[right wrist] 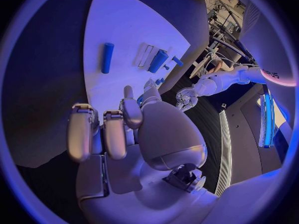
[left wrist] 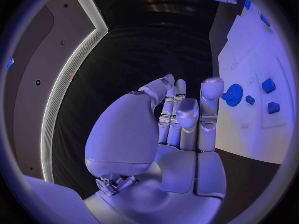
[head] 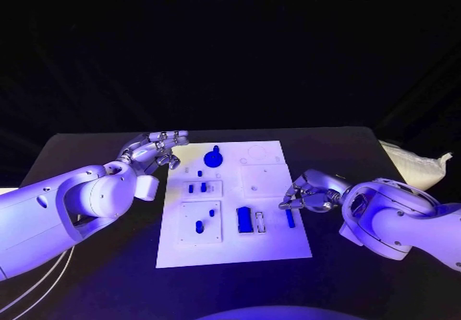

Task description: Assemble the parts on the task board

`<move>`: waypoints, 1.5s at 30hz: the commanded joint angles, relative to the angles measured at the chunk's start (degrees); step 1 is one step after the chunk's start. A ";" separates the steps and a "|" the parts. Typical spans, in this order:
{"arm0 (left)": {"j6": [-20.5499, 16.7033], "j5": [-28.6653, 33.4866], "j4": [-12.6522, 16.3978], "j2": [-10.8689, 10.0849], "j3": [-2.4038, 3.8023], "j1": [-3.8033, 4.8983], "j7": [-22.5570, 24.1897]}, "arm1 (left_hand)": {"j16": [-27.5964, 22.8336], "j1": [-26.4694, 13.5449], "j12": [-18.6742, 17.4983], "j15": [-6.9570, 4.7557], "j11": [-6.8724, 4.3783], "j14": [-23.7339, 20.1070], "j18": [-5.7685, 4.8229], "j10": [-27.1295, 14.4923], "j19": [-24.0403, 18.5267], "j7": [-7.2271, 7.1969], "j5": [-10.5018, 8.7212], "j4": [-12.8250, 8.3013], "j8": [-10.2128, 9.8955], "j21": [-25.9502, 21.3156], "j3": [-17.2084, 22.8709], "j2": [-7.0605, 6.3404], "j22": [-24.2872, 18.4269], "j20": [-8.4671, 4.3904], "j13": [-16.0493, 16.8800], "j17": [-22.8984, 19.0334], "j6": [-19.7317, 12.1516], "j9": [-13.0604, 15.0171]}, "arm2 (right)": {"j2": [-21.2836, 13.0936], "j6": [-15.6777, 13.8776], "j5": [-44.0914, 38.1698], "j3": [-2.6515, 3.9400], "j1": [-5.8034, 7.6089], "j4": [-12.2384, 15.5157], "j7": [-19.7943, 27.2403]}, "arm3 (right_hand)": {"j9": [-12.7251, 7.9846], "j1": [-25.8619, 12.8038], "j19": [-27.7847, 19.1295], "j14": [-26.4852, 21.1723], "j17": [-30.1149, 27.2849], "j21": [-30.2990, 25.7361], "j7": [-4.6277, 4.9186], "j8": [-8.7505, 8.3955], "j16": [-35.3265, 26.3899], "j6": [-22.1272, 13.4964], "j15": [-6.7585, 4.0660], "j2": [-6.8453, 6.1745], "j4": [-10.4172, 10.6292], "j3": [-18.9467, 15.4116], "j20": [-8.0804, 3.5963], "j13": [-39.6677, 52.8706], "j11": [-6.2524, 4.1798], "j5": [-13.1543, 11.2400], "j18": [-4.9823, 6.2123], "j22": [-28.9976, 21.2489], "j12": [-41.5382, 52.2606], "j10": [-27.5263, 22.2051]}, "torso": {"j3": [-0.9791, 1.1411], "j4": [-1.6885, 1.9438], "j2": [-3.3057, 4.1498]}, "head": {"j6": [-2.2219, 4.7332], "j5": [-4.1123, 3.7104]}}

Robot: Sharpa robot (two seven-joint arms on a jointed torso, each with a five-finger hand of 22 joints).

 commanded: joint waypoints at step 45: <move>1.34 -0.18 0.18 0.06 0.04 -0.88 0.08 | -0.05 0.27 0.49 0.05 -0.10 -0.32 0.76 -0.52 0.02 0.05 0.03 -0.34 0.40 -0.47 -0.14 0.52 -0.12 0.25 0.12 -0.15 -0.41 0.00 | 6.92 14.38 -23.85 -0.37 -4.04 -4.72 -11.72 | -0.68 4.52 0.04 3.83 3.84 -0.49 -1.09 -0.58 -1.10 3.85 -0.64 -0.52 -2.16 2.17 -0.49 -2.41 -1.06 -4.56 0.33 -0.13 -3.87 -0.78 | 0.11 -0.26 -0.13 | -0.31 -0.04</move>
